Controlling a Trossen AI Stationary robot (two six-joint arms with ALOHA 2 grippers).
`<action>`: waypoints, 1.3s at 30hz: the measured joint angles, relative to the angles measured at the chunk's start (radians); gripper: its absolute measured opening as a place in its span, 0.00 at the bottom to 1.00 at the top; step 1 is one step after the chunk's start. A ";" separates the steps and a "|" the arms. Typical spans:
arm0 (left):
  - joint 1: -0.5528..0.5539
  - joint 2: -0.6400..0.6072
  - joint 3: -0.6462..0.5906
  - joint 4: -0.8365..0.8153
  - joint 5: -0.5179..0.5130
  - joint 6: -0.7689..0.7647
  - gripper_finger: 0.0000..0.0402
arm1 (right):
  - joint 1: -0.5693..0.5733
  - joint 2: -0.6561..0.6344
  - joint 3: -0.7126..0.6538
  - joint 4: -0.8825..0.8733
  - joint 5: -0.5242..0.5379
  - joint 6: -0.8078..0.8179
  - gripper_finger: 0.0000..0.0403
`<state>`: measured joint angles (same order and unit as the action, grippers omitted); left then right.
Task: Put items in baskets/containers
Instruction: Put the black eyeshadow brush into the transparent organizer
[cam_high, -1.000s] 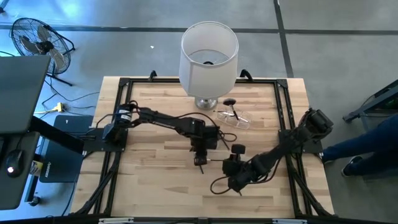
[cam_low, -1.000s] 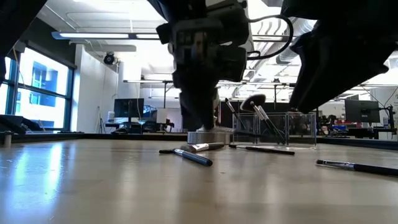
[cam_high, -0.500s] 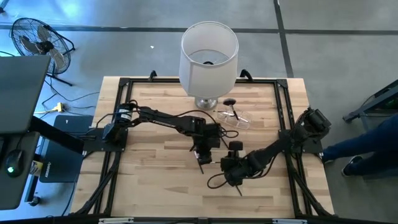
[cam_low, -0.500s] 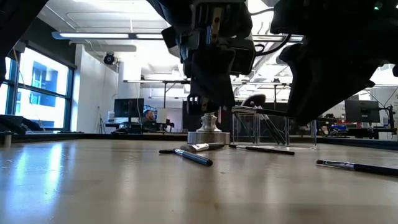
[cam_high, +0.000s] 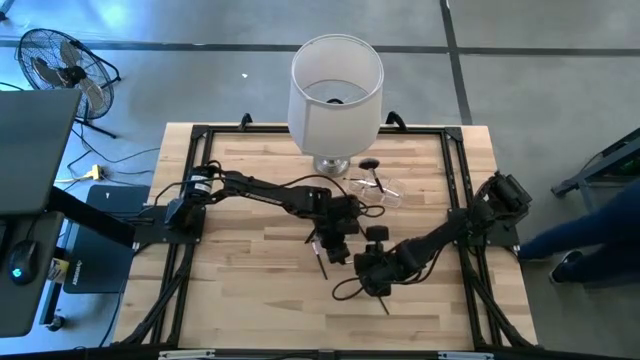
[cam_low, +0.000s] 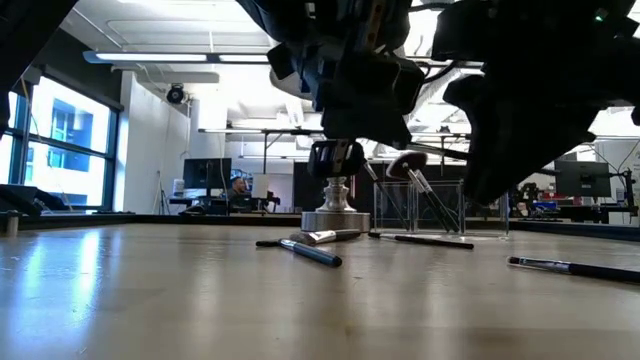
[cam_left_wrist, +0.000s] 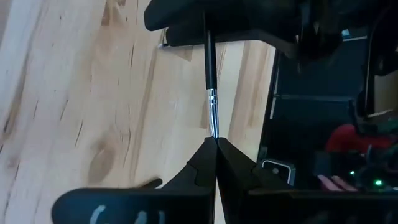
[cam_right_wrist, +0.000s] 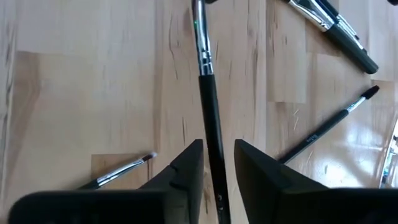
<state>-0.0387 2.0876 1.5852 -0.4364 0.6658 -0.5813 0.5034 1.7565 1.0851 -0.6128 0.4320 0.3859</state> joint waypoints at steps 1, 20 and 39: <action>0.000 0.000 0.000 0.000 0.000 -0.003 0.00 | 0.000 0.000 0.000 0.000 0.000 0.000 0.19; 0.000 0.000 0.000 0.001 -0.056 0.032 0.06 | 0.000 0.000 0.000 -0.011 -0.027 0.097 0.01; 0.099 -0.043 0.000 -0.212 -0.004 0.159 0.32 | 0.170 -0.001 -0.001 -0.180 0.019 0.807 0.01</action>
<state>0.0605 2.0441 1.5853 -0.6487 0.6615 -0.4219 0.6737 1.7554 1.0842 -0.7927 0.4514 1.1929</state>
